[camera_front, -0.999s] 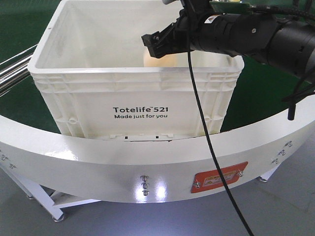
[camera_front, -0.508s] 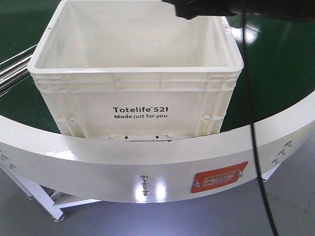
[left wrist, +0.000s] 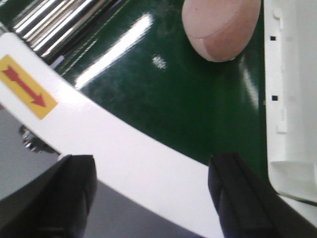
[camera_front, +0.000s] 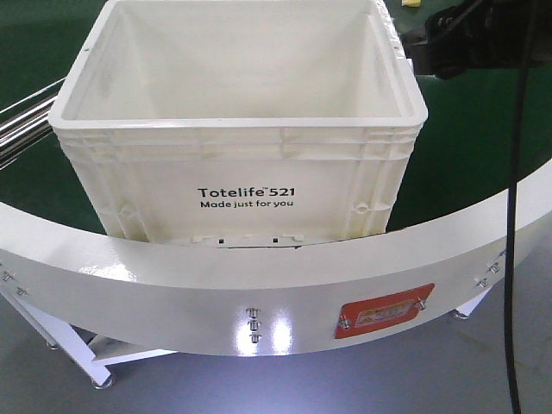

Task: Place moving items into box and shelve
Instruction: 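Carry the cream ball over the tote and release it inside, then reach the left gripper down and grasp the pink ball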

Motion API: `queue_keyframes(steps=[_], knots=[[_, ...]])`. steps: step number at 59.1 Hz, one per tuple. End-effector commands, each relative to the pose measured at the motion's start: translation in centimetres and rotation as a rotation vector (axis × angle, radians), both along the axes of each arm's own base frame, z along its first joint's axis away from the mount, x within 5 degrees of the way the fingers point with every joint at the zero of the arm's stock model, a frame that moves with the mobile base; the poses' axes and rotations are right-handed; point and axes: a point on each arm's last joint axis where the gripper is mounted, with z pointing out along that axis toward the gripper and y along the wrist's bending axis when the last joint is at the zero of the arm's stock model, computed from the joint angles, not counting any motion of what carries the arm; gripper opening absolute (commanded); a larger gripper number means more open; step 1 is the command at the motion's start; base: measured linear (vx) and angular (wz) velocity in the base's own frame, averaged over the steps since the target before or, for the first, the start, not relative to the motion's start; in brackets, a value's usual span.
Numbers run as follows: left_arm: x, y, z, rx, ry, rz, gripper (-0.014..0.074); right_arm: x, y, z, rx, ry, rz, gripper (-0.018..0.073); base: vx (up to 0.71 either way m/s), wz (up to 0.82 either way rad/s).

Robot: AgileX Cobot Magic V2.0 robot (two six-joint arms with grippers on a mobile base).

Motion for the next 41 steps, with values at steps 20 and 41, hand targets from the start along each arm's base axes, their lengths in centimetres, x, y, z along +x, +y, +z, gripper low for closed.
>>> queue_keyframes(steps=[20,41], knots=[[9.3,0.3,-0.7,-0.223,-0.184,-0.129,0.0574,-0.4,-0.2,2.5,0.051,-0.164,0.024,0.055,0.0,0.0],[14.3,1.1,-4.6,-0.286,-0.148,-0.106,0.0574,-0.5,-0.2,2.5,0.05,-0.156,0.022,0.055,0.0,0.0]])
